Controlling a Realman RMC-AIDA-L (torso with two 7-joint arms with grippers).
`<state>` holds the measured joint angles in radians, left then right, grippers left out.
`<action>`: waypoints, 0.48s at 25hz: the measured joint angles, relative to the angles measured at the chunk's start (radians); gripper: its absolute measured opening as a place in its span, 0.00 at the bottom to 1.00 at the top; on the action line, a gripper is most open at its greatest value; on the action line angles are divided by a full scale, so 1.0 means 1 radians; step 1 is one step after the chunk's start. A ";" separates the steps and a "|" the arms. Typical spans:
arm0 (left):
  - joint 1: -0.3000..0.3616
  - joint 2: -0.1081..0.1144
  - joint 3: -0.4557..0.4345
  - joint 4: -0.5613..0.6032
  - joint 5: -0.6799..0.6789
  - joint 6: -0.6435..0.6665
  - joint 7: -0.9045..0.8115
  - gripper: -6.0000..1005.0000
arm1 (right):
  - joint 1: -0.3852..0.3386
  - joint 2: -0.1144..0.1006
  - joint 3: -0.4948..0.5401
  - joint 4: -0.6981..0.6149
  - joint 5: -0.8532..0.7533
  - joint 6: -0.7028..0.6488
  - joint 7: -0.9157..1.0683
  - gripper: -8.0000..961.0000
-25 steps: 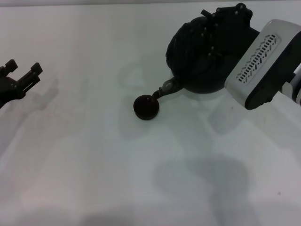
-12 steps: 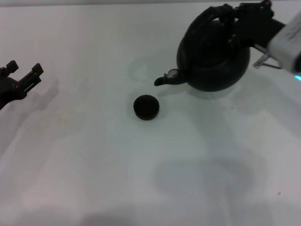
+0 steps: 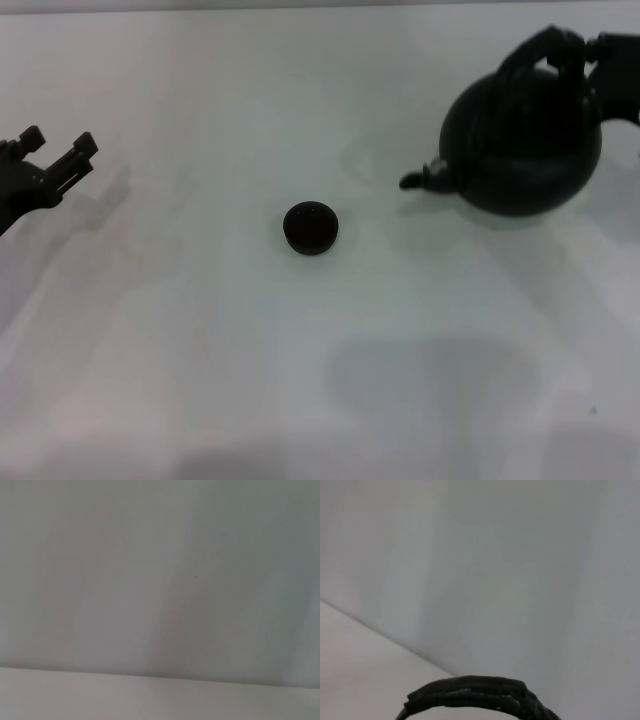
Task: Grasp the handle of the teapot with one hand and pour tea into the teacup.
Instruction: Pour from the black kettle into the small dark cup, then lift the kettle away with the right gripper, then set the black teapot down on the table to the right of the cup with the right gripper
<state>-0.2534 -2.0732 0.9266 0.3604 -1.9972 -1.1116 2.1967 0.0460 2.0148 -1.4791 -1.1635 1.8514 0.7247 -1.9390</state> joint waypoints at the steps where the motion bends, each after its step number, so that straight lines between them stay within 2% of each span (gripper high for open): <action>1: -0.006 0.000 0.000 -0.004 0.000 0.004 0.000 0.80 | 0.003 0.000 0.016 0.024 0.008 0.032 -0.020 0.12; 6: -0.033 0.002 0.000 -0.024 0.003 0.021 0.002 0.80 | 0.008 0.000 0.057 0.107 0.061 0.133 -0.141 0.12; 12: -0.048 0.002 0.000 -0.028 0.004 0.032 0.016 0.80 | 0.014 -0.001 0.090 0.151 0.083 0.174 -0.192 0.12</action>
<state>-0.3019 -2.0717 0.9265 0.3325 -1.9930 -1.0793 2.2130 0.0600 2.0136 -1.3895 -1.0124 1.9346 0.8984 -2.1313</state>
